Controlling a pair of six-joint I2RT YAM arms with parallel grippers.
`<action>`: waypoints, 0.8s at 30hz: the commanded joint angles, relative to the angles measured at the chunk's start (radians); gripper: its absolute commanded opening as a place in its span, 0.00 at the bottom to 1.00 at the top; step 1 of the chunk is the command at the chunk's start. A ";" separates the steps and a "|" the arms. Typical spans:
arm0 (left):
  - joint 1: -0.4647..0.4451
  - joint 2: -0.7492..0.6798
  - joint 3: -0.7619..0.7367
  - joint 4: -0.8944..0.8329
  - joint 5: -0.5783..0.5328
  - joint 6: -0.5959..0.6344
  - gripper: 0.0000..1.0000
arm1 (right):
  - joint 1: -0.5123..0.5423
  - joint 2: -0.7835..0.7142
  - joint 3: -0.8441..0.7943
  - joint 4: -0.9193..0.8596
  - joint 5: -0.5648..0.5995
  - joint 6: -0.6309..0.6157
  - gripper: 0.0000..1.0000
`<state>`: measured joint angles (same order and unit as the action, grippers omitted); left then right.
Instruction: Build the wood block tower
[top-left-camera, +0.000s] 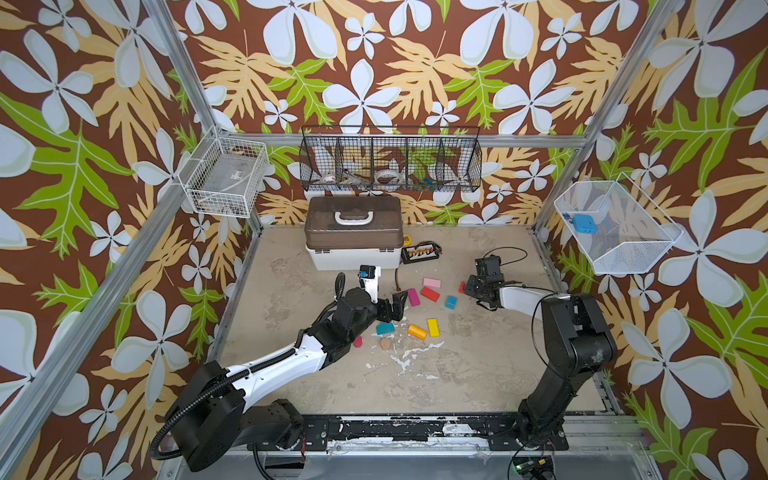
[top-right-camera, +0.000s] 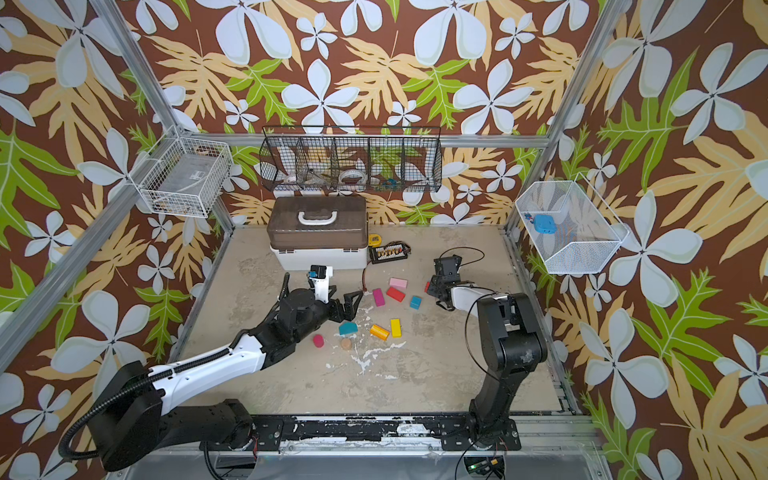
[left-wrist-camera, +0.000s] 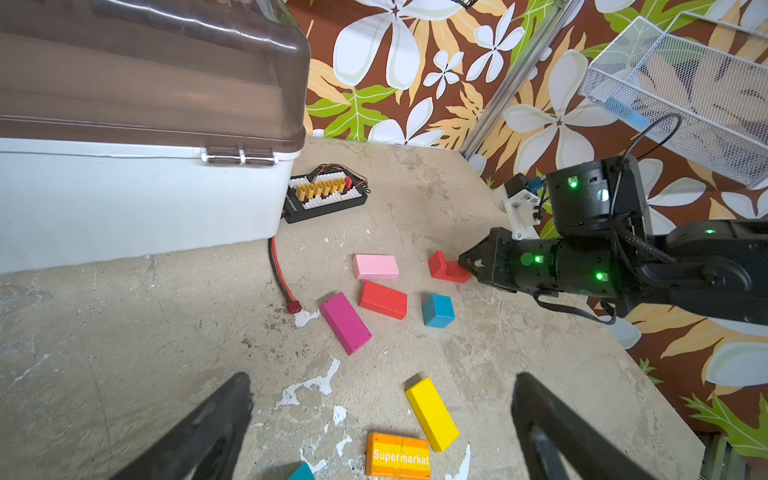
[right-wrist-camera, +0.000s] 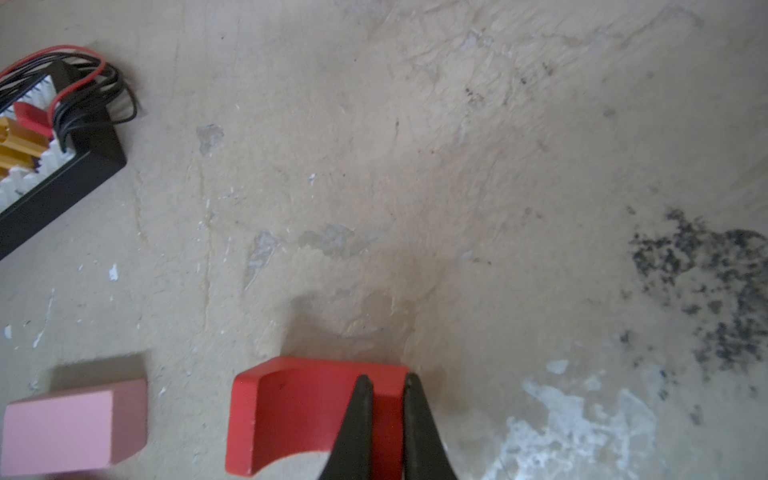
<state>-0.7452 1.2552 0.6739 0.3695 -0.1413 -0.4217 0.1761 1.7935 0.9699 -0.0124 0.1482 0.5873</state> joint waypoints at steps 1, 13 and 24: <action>0.000 -0.009 0.006 -0.006 -0.007 0.000 0.99 | 0.019 -0.022 -0.027 -0.029 -0.010 0.008 0.09; 0.000 -0.014 0.008 -0.008 -0.007 0.001 0.99 | 0.084 -0.095 -0.065 -0.026 -0.048 0.019 0.09; 0.000 -0.006 0.010 -0.008 -0.001 0.001 0.98 | 0.097 -0.157 -0.130 -0.011 -0.028 0.038 0.09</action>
<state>-0.7452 1.2476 0.6743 0.3679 -0.1417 -0.4210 0.2726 1.6489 0.8474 -0.0303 0.1081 0.6178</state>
